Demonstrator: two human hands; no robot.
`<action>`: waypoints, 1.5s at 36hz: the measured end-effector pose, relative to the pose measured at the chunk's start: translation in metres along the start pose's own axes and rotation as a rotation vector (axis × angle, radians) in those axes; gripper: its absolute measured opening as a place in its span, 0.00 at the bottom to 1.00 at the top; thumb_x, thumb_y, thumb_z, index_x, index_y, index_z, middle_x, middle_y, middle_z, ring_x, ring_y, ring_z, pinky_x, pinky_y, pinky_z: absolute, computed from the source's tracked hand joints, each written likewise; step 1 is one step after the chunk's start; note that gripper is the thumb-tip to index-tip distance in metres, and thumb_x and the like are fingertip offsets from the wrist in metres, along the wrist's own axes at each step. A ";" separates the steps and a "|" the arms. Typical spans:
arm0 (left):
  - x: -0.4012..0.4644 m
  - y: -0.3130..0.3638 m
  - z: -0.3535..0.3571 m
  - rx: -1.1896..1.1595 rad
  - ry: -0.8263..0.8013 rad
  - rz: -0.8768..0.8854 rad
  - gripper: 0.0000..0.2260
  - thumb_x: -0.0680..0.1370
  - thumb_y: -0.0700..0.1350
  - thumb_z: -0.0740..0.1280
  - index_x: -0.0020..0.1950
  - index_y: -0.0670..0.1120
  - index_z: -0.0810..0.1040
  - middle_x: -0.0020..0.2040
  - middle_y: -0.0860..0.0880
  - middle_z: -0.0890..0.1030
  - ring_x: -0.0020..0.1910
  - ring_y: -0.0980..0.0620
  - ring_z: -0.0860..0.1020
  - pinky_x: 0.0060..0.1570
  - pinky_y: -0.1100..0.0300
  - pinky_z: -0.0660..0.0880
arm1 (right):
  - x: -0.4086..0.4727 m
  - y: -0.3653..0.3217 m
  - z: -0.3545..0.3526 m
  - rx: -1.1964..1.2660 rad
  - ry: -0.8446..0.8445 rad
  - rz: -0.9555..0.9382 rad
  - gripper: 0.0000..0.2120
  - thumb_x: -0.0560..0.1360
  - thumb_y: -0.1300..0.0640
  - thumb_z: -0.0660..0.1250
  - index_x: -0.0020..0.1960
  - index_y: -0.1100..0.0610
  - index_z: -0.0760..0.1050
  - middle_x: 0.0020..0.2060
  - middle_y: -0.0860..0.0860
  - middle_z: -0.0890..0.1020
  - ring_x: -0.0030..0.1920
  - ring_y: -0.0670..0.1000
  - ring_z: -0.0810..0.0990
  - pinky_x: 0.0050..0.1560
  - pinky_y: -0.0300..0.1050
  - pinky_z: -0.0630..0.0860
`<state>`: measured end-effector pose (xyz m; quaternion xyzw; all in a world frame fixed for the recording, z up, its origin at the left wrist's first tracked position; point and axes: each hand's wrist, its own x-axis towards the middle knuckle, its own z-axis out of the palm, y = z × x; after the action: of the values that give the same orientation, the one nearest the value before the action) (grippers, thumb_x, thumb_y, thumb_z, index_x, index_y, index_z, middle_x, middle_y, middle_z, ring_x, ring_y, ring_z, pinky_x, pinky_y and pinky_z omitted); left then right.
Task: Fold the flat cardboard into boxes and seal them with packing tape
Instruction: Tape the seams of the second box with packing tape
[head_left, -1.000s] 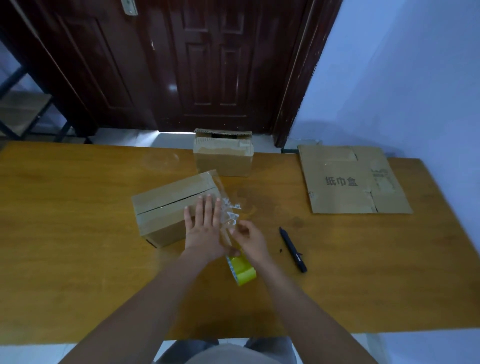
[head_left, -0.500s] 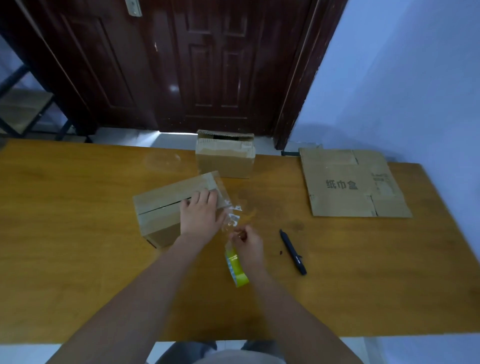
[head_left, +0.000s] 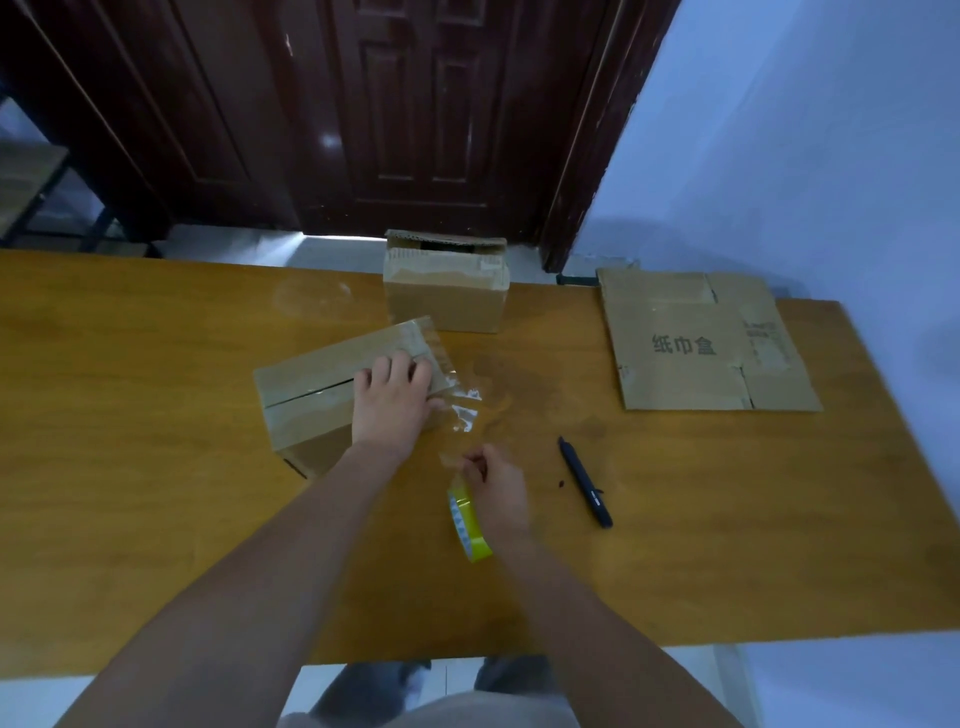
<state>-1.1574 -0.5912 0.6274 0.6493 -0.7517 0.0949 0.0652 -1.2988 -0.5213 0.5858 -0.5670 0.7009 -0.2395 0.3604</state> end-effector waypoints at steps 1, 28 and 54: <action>-0.001 0.000 0.001 -0.003 0.003 0.001 0.24 0.60 0.56 0.79 0.45 0.42 0.76 0.44 0.40 0.76 0.39 0.42 0.75 0.37 0.51 0.73 | -0.001 0.001 0.000 0.000 0.016 -0.005 0.05 0.78 0.56 0.63 0.47 0.57 0.75 0.43 0.51 0.81 0.43 0.50 0.79 0.43 0.49 0.76; -0.005 -0.015 -0.014 -0.100 -0.228 0.113 0.25 0.72 0.49 0.72 0.64 0.43 0.68 0.69 0.43 0.65 0.70 0.41 0.61 0.68 0.46 0.59 | 0.018 0.021 -0.068 -0.561 -0.454 0.147 0.10 0.77 0.60 0.60 0.39 0.55 0.74 0.47 0.56 0.82 0.40 0.51 0.76 0.31 0.40 0.67; -0.004 -0.041 -0.019 -0.552 -0.399 0.013 0.44 0.55 0.75 0.55 0.64 0.52 0.67 0.63 0.54 0.66 0.64 0.52 0.60 0.60 0.57 0.56 | 0.023 0.001 -0.035 -0.454 -0.213 0.076 0.10 0.76 0.61 0.59 0.47 0.56 0.79 0.46 0.52 0.82 0.46 0.53 0.79 0.37 0.42 0.69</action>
<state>-1.1167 -0.5892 0.6477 0.6081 -0.7512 -0.2406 0.0896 -1.3286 -0.5460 0.6017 -0.6286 0.7156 -0.0012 0.3045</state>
